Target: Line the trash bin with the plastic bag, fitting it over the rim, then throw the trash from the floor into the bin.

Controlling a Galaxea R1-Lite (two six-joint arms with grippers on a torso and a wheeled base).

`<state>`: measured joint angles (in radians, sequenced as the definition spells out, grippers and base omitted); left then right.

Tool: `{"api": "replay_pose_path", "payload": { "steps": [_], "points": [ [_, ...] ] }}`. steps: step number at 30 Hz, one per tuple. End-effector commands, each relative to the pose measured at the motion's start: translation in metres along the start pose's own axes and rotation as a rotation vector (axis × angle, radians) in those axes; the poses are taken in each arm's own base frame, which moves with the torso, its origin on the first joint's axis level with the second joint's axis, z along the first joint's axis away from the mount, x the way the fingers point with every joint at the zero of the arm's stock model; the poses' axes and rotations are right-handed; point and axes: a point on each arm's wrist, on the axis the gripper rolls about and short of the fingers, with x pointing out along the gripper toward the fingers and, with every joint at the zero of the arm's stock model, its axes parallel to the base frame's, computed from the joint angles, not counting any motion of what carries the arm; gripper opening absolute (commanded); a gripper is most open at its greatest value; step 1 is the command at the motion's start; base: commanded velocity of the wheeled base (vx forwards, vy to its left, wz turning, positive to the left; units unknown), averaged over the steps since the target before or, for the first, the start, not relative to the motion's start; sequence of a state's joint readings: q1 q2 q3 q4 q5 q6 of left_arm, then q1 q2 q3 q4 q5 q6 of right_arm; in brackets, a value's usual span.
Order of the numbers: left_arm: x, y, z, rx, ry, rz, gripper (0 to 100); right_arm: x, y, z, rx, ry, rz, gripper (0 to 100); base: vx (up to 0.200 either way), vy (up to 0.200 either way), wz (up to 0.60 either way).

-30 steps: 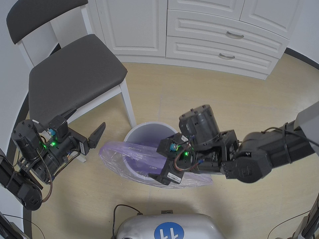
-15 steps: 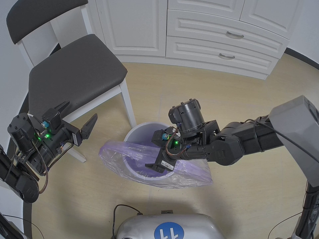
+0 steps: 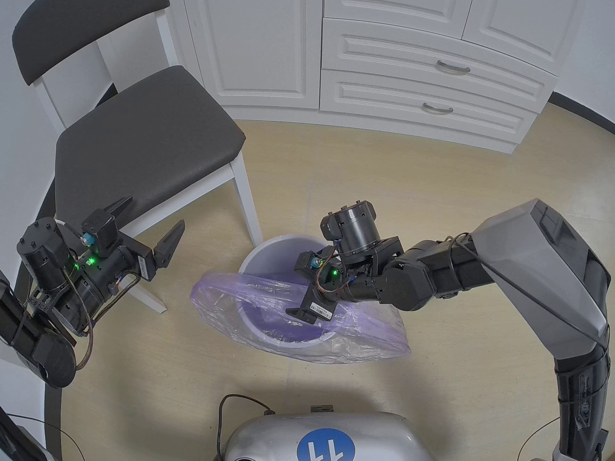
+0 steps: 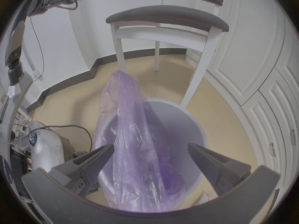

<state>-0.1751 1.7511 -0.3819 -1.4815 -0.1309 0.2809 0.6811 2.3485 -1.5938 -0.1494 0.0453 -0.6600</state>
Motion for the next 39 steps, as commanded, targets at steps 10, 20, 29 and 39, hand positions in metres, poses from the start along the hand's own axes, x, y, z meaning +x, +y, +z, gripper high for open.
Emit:
{"api": "replay_pose_path", "payload": {
  "steps": [10, 20, 29, 39],
  "points": [
    [0.003, 0.0, -0.008, 0.0, 0.027, -0.001, 100, 0.018, -0.008, -0.02, 0.007, 0.036, -0.011, 100, 0.0, 0.0, 0.0],
    [0.003, -0.001, -0.011, 0.018, 0.04, -0.006, 100, 0.027, -0.011, -0.034, 0.021, 0.059, -0.012, 0, 0.0, 0.0, 0.0],
    [0.005, -0.002, -0.012, 0.018, 0.043, -0.007, 100, 0.021, -0.014, -0.025, 0.014, 0.028, -0.018, 0, 0.0, 0.0, 0.0],
    [0.005, -0.001, -0.012, 0.018, 0.042, -0.005, 100, 0.016, -0.043, 0.002, 0.012, -0.071, -0.112, 0, 0.0, 0.0, 0.0]
  ]
}}
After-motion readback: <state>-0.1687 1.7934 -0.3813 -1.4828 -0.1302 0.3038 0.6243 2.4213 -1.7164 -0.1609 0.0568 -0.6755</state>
